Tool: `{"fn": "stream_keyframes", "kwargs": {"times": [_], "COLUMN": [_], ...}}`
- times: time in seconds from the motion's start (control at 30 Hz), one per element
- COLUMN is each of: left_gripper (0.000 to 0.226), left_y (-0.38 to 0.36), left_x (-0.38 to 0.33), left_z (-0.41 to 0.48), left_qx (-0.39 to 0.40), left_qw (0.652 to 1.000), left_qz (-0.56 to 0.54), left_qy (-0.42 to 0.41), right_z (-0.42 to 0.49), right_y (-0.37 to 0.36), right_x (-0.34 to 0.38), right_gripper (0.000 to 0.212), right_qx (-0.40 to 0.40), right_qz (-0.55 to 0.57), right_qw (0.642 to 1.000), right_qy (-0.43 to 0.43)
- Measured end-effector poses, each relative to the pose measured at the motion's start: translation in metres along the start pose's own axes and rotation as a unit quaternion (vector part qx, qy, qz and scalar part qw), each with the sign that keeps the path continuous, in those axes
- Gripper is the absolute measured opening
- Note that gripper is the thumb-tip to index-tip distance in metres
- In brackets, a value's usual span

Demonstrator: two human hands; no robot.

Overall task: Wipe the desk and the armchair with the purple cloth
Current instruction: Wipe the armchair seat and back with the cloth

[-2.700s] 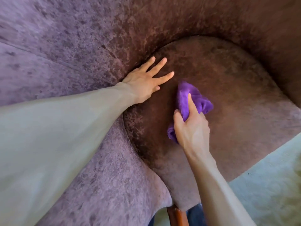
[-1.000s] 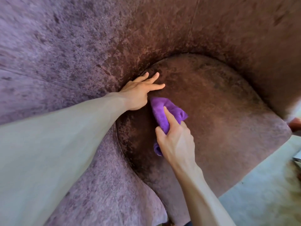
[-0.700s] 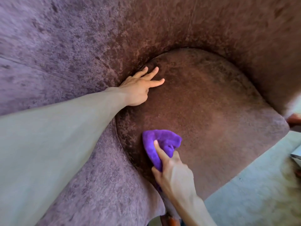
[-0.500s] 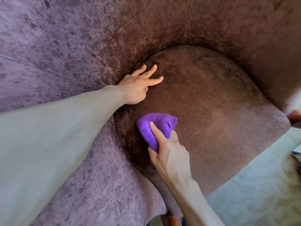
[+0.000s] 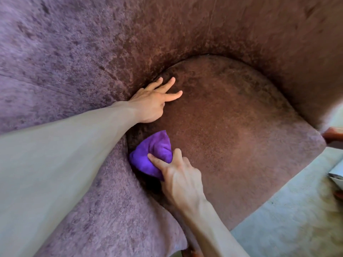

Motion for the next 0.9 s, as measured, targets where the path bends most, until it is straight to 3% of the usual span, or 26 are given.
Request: {"fn": "stream_keyframes", "kwargs": {"times": [0.13, 0.27, 0.37, 0.5, 0.63, 0.8, 0.9], "left_gripper": [0.073, 0.073, 0.073, 0.074, 0.074, 0.074, 0.074], "left_y": [-0.002, -0.004, -0.007, -0.011, -0.008, -0.007, -0.006], "left_x": [0.001, 0.003, 0.002, 0.004, 0.002, -0.001, -0.001], "left_z": [0.0, 0.0, -0.001, 0.0, 0.0, -0.001, -0.001], "left_qx": [-0.006, -0.008, -0.012, -0.018, -0.015, -0.02, -0.027], "left_qw": [1.0, 1.0, 1.0, 1.0, 1.0, 0.999, 0.999], "left_qz": [0.002, -0.003, 0.001, 0.004, 0.012, 0.026, 0.02], "left_qy": [-0.004, -0.002, 0.001, 0.0, -0.002, -0.006, -0.007], "right_z": [-0.009, -0.017, -0.01, 0.016, 0.017, -0.06, -0.061], "right_y": [0.019, 0.041, 0.047, 0.043, 0.024, -0.013, -0.007], "right_x": [-0.053, -0.107, -0.114, -0.093, -0.057, -0.011, -0.011], "right_gripper": [0.062, 0.076, 0.065, 0.064, 0.072, 0.079, 0.073], "right_qx": [-0.057, -0.078, -0.125, -0.223, -0.115, -0.016, -0.048], "right_qz": [-0.075, -0.079, 0.009, 0.16, 0.158, 0.193, 0.238], "right_qw": [0.995, 0.981, 0.959, 0.899, 0.92, 0.923, 0.908], "right_qy": [-0.041, -0.159, -0.256, -0.34, -0.34, -0.332, -0.341]}}
Point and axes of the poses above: each hand's wrist, its own z-axis towards the middle knuckle, its own y-axis out of the back of the hand, x = y × z, the point moved 2 cm from there along z, towards the middle knuckle, and after that the axes turned 14 degrees about -x, right-handed, at the moved point
